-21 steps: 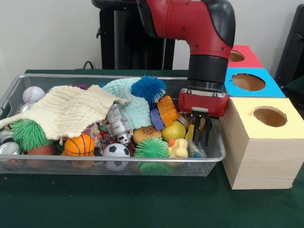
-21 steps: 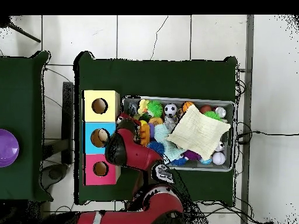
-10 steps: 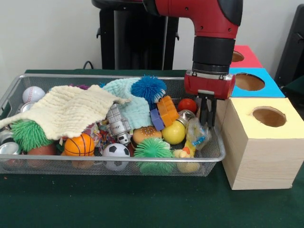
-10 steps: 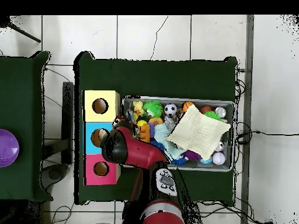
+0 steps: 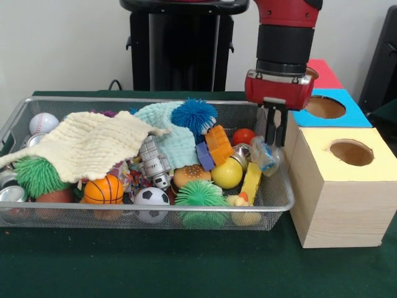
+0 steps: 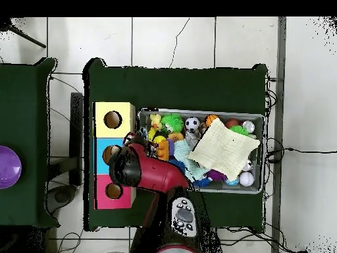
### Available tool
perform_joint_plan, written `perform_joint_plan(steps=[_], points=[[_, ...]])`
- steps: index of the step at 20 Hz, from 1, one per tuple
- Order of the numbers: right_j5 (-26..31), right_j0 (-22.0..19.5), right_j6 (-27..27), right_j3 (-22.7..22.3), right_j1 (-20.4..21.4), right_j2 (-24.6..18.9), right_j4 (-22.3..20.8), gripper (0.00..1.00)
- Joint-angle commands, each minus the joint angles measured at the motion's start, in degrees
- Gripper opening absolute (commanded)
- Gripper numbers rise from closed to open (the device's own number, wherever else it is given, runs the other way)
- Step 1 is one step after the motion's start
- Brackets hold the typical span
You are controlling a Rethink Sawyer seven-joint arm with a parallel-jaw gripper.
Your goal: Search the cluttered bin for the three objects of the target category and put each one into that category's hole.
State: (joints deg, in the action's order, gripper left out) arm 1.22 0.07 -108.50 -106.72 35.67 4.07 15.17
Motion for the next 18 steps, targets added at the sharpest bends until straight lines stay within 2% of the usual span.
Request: perform_joint_plan(steps=[1,5,10,12,17,18], points=[[13.32,4.00,-6.39,1.52,5.25,4.12,-0.80,0.00],[16.80,5.86,-6.53,2.22,6.96,6.92,-1.27,0.00],[23.21,11.23,-6.51,6.59,7.46,14.99,-3.61,0.00],[24.55,12.60,-7.06,7.12,7.71,16.47,-4.05,0.00],[25.70,13.83,-7.52,7.17,8.66,17.53,-5.16,0.00],[24.05,13.42,-7.94,6.66,8.56,16.69,-4.60,0.00]])
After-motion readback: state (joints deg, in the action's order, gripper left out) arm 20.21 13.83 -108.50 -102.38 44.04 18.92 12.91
